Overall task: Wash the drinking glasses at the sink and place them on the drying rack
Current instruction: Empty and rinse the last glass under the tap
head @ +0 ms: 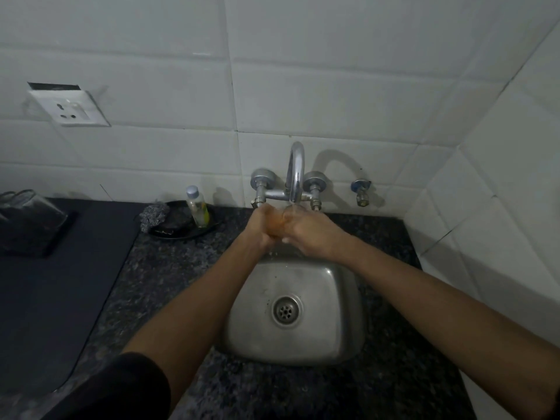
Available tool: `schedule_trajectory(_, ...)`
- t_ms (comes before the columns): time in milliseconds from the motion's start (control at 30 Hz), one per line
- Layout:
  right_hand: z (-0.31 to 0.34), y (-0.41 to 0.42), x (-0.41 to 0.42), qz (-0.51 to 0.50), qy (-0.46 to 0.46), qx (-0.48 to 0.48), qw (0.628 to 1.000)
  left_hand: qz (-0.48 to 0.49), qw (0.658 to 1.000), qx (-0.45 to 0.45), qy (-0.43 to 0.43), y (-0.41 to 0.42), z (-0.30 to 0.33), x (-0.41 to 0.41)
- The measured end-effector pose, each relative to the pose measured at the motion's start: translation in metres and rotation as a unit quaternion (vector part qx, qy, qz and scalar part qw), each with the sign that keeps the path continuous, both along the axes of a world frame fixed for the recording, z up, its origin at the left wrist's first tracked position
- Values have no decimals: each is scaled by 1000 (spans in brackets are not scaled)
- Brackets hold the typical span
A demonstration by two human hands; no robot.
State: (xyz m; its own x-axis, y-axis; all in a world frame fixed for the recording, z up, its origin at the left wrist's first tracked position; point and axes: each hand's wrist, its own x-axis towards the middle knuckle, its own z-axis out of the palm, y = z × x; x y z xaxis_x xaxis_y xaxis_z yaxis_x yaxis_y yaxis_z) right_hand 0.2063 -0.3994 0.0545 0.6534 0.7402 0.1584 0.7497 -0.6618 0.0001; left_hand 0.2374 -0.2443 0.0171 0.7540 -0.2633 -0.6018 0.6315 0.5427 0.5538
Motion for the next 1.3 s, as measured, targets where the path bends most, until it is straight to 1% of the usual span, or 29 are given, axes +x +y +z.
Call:
schedule_trajectory(67, -3, 7, -5, -77, 109, 116, 984, 49, 998, -18, -17, -4, -4, 1)
schedule_trajectory(100, -4, 10, -4, -98, 148, 148, 973, 56, 998, -19, -25, -6, -4, 0)
schedule_trajectory(133, -1, 11, -4, -104, 148, 130, 975, 48, 998, -20, -28, -7, -3, -2)
schedule_trajectory(200, 6, 10, -6, -83, 64, 15, 994, 1, 1000, -2, -12, -4, -2, -2)
schedule_trajectory(267, 4, 1, 3, -30, -11, -28, 999, -21, 1000, 10, -5, 1, -1, 0)
schedule_trajectory(300, 4, -1, 2, -37, 21, -3, 999, -9, 1000, 1, -14, 1, -1, 1)
schedule_trajectory(333, 6, 2, -4, -58, 89, 47, 993, 18, 1000, -4, -25, -1, 0, 0)
schedule_trajectory(400, 6, 11, -8, -93, 217, 172, 956, 53, 998, -13, -40, -4, -1, -3)
schedule_trajectory(433, 6, 15, -7, -112, 234, 196, 946, 53, 998, -12, -36, -4, -2, -4)
schedule_trajectory(500, 4, 15, -2, -135, 157, 125, 970, 21, 999, -13, -29, -3, -4, -3)
schedule_trajectory(567, 6, 7, 1, -97, 45, -25, 994, -29, 999, 19, -29, -1, -2, -1)
schedule_trajectory(600, 5, 2, 4, -76, 10, -69, 995, -37, 999, 26, -28, 1, -2, 0)
schedule_trajectory(633, 5, 0, 3, -69, 12, -66, 995, -25, 999, 22, -30, 1, 0, 0)
schedule_trajectory(667, 5, 1, -2, -85, 65, -32, 994, -4, 999, 19, -28, 0, 0, 0)
schedule_trajectory(700, 6, 3, -6, -106, 138, 41, 984, 16, 999, 17, -28, -1, -1, -1)
schedule_trajectory(767, 10, 13, -10, -162, 295, 191, 922, 39, 999, -1, -31, -5, -6, -3)
schedule_trajectory(800, 15, 18, -11, -183, 325, 235, 898, 43, 999, -9, -28, -5, -8, -5)
schedule_trajectory(833, 15, 17, -9, -178, 297, 225, 911, 46, 999, -18, -23, -5, -6, -5)
schedule_trajectory(900, 18, 14, -9, -144, 160, 63, 975, 18, 999, -19, -26, -4, -1, -4)
schedule_trajectory(933, 15, 11, -9, -115, 92, -28, 989, -4, 1000, -14, -26, -3, 2, -4)
schedule_trajectory(967, 9, 6, -7, -84, 46, -69, 993, -22, 999, -17, -20, -4, 4, -4)
schedule_trajectory(1000, 3, 2, -6, -74, 52, -62, 994, -20, 1000, -3, -12, -4, 5, -4)
schedule_trajectory(1033, 0, 2, -10, -81, 96, -10, 992, -3, 1000, 8, -11, -5, 3, -4)
schedule_trajectory(1100, -3, 9, -15, -122, 225, 126, 958, 38, 999, 2, -32, -7, 0, -5)
schedule_trajectory(1133, -1, 15, -15, -145, 267, 169, 938, 56, 998, 2, -41, -8, -2, -6)
schedule_trajectory(1167, -1, 18, -13, -147, 273, 174, 935, 65, 997, -14, -44, -7, -2, -8)
schedule_trajectory(1200, -2, 18, -11, -139, 250, 151, 946, 54, 997, -25, -39, -7, -4, -8)
schedule_trajectory(1267, -2, 13, -8, -103, 147, 22, 983, 14, 1000, -2, -24, -4, -3, -7)
schedule_trajectory(1300, -3, 7, -5, -89, 94, -37, 991, -3, 1000, 10, -15, -1, -2, -7)
